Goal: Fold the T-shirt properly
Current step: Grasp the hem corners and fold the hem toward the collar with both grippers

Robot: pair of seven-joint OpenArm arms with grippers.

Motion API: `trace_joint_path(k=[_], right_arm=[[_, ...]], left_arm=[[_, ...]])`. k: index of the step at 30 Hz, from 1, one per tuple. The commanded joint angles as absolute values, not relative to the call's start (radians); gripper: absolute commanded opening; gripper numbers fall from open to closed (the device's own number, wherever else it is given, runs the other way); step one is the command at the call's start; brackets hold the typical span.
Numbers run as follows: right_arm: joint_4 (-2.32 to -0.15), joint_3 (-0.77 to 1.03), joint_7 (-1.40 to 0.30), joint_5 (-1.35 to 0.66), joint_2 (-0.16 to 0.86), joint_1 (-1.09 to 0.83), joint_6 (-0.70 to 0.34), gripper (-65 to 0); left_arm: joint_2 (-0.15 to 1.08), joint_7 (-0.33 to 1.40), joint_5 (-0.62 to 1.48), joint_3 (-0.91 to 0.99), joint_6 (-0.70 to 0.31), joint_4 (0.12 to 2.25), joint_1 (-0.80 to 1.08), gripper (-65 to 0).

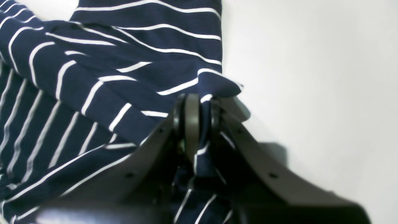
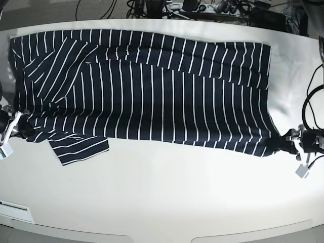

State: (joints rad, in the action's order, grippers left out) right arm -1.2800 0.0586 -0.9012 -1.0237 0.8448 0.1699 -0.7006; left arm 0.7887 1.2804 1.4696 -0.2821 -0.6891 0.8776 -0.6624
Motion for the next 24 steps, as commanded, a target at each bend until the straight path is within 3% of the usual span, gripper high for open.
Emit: trace_joint_path(k=[1, 11, 19, 24], right_arm=[[-1.295, 0.071, -0.915, -1.046, 0.879, 0.192, -0.698, -65.0], [-1.296, 0.071, -1.086, -1.206, 0.9, 0.191, -0.698, -65.0], [-1.296, 0.071, -1.184, -1.209, 0.901, 0.191, -0.698, -65.0], [-1.296, 0.071, -1.209, -1.207, 0.923, 0.173, -0.698, -65.0]], left_arm=[[0.815, 1.283, 1.484, -0.275, -0.698, 0.891, -0.695, -65.0], [0.82, 1.33, 1.484, -0.275, -0.698, 1.022, -0.683, -65.0], [0.85, 1.348, 1.484, -0.275, -0.698, 1.254, -0.517, -65.0], [0.91, 1.348, 1.484, -0.275, -0.698, 1.283, -0.448, -65.0]])
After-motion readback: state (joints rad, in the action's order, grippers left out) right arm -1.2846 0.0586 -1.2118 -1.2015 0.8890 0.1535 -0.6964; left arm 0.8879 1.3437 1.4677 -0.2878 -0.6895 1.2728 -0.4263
